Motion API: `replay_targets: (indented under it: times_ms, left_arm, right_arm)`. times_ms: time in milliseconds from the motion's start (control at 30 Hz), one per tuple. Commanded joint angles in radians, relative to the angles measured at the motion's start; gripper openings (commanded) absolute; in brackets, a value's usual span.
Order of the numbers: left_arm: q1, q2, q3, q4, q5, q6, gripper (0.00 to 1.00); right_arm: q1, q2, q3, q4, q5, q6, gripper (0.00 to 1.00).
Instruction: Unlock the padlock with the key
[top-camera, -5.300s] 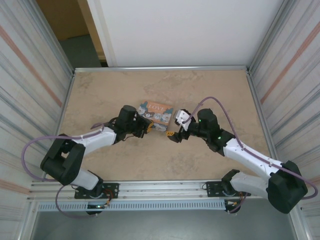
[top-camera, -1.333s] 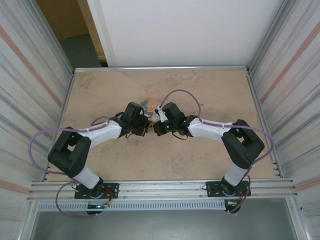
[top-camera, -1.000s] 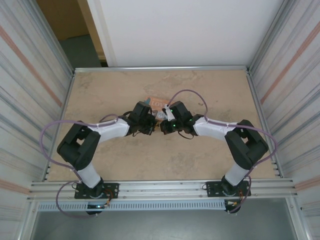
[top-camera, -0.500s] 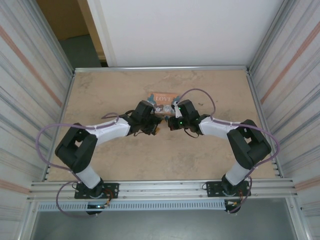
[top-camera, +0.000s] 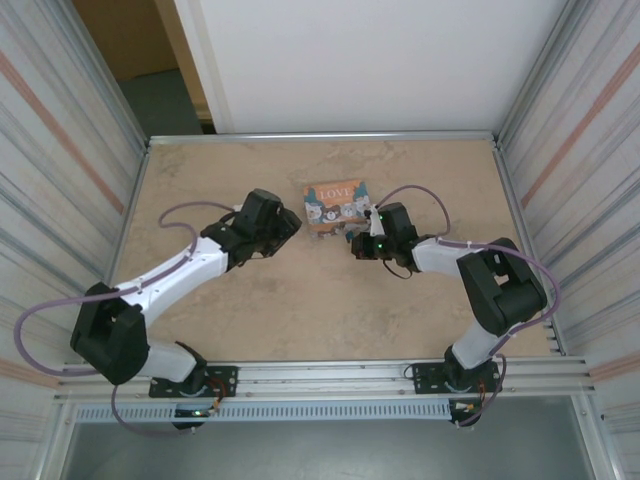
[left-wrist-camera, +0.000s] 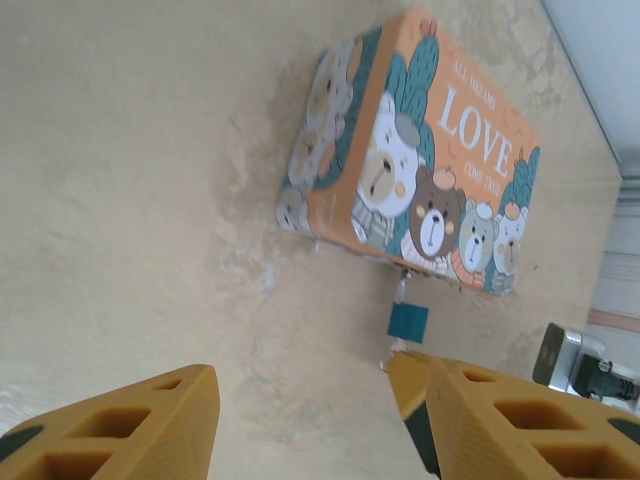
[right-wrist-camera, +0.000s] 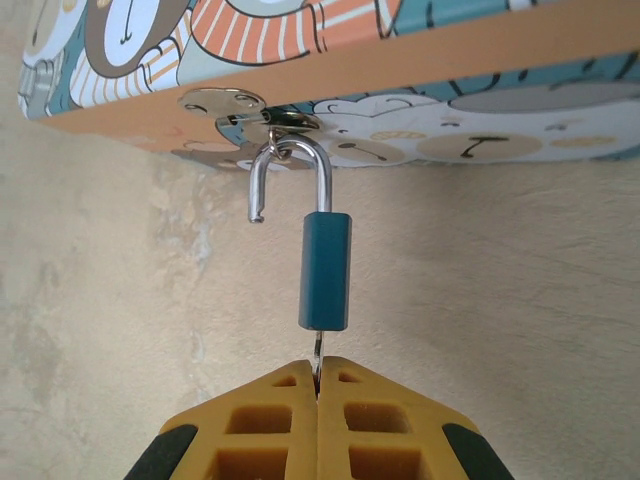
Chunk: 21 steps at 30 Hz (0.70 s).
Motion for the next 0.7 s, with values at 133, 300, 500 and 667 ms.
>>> replay_targets:
  times_ms: [133,300,500,667]
  left_arm:
    - [0.005,-0.083,0.013,-0.1,-0.18,0.102,0.57]
    - [0.004,-0.097,0.005,-0.118,-0.205,0.101,0.57]
    - [0.009,-0.116,0.009,-0.139,-0.241,0.113,0.57]
    - [0.018,-0.133,0.008,-0.153,-0.258,0.12,0.57]
  right_arm:
    - [-0.033,0.022,-0.027,0.022,-0.06,0.055,0.0]
    - [-0.044,0.033,-0.029,0.017,-0.055,0.055,0.03]
    - [-0.047,0.023,-0.037,0.0,-0.033,0.044,0.2]
    - [-0.048,-0.005,-0.052,-0.017,-0.02,0.032,0.27]
